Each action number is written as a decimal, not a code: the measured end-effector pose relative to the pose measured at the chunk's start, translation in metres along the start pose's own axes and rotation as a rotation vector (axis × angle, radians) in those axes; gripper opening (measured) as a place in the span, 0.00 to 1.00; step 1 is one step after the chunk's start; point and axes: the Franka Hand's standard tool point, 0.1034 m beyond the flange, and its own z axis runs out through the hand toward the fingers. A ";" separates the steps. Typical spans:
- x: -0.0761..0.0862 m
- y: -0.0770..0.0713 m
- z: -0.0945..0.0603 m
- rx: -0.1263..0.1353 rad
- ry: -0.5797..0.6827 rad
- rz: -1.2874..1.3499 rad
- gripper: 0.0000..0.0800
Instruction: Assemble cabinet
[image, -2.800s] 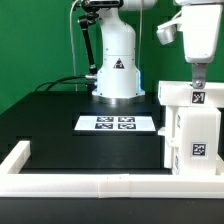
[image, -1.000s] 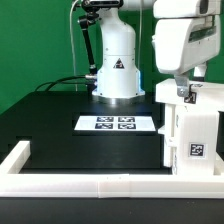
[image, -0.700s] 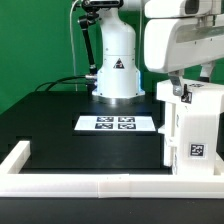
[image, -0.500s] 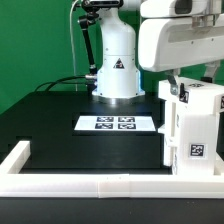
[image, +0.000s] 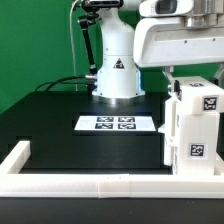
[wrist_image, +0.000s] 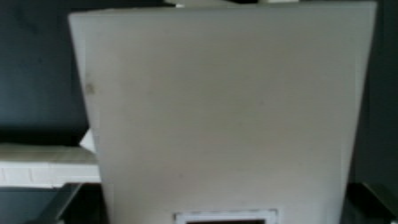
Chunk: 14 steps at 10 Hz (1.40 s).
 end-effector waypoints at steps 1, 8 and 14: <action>0.000 0.000 0.000 -0.001 -0.001 0.075 0.70; -0.005 0.004 0.002 -0.006 -0.019 0.357 0.80; -0.008 0.030 -0.031 0.014 -0.009 0.140 1.00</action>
Offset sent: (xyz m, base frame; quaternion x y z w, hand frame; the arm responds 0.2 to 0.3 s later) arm -0.0059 -0.0007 -0.0011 0.0014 0.0121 0.1522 0.9883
